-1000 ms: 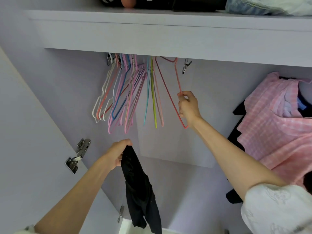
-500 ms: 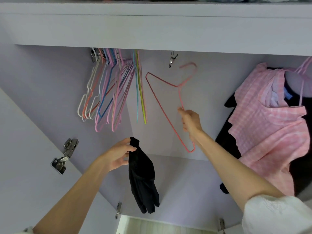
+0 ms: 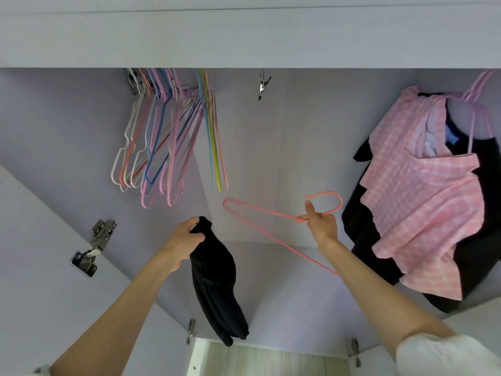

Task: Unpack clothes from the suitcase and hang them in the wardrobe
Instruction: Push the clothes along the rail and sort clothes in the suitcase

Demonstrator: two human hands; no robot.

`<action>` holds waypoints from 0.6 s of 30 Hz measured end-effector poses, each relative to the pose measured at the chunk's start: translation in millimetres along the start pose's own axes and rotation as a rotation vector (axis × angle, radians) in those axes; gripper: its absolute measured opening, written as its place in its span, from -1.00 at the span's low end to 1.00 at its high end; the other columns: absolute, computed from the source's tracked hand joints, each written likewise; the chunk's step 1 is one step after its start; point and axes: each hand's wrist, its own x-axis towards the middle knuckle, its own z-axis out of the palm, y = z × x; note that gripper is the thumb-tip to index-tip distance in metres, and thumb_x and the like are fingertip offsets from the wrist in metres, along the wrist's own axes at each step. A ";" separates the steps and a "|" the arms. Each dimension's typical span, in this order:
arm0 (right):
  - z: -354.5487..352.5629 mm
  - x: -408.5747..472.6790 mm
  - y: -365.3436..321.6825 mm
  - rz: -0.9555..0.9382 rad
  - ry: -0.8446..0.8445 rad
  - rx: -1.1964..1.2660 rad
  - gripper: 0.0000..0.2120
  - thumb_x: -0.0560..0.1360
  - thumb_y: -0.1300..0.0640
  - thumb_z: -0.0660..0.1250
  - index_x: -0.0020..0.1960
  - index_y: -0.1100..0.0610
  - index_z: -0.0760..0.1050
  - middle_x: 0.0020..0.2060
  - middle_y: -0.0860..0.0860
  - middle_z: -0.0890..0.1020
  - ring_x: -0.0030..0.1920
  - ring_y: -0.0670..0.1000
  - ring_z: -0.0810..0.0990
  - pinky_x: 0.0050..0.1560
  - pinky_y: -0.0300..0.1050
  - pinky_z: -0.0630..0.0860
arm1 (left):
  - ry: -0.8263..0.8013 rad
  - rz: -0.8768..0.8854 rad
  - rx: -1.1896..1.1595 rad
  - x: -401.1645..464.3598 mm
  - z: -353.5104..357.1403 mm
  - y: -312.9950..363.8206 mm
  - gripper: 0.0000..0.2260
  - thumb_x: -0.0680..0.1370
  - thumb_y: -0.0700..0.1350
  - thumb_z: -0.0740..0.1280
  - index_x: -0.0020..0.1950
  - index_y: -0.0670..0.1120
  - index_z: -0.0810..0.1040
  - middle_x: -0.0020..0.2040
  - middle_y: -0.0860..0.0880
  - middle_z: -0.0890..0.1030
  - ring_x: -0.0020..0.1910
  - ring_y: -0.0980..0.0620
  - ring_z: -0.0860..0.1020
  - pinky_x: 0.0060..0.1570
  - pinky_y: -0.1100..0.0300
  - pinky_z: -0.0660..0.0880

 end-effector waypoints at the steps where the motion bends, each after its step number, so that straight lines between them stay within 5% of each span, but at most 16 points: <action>1: -2.7 1.6 4.9 -0.004 -0.008 -0.057 -0.52 0.54 -0.17 0.18 -0.09 0.20 0.67 -0.36 0.02 0.53 -0.27 0.02 0.45 -0.08 -0.06 0.39 | 0.057 0.027 0.047 0.7 0.3 -0.5 -0.66 0.52 -0.37 0.12 0.16 -0.05 0.51 -0.13 -0.10 0.53 -0.19 -0.04 0.48 -0.22 0.19 0.41; 5: -4.4 -3.8 7.0 -0.072 -0.043 -0.164 -0.56 0.53 -0.14 0.22 -0.14 0.19 0.69 -0.31 0.07 0.60 -0.23 0.04 0.46 -0.05 -0.05 0.41 | 0.179 0.101 0.152 1.1 4.8 -0.5 -0.67 0.54 -0.34 0.13 0.19 -0.13 0.56 -0.07 -0.09 0.56 -0.18 -0.02 0.47 -0.19 0.20 0.41; 10: 15.4 -29.1 -7.4 -0.222 -0.118 -0.319 -0.51 0.57 -0.12 0.17 -0.10 0.24 0.69 -0.27 0.14 0.66 -0.24 0.11 0.52 -0.09 -0.10 0.39 | 0.122 0.170 0.242 -5.9 20.0 8.4 -0.72 0.56 -0.25 0.18 0.18 -0.06 0.59 -0.14 -0.07 0.56 -0.12 -0.10 0.52 -0.15 0.21 0.38; 15: 50.9 -63.2 -10.4 -0.330 -0.244 -0.309 -0.45 0.63 -0.07 -0.01 -0.03 0.29 0.62 -0.03 0.17 0.67 0.11 0.17 0.56 0.21 -0.06 0.39 | -0.029 0.233 0.229 -21.5 42.9 28.5 -0.84 0.57 -0.20 0.25 0.03 -0.04 0.60 -0.24 -0.07 0.52 -0.23 -0.02 0.47 -0.30 0.17 0.45; 18: 58.2 -72.0 -10.1 -0.281 -0.253 -0.114 -0.53 0.64 -0.06 -0.06 -0.16 0.20 0.46 -0.23 0.11 0.58 -0.05 0.15 0.53 0.13 0.01 0.40 | -0.101 0.285 0.204 -26.2 47.7 37.6 -0.84 0.57 -0.18 0.26 0.01 -0.18 0.62 -0.22 -0.11 0.53 -0.20 -0.04 0.51 -0.15 0.08 0.52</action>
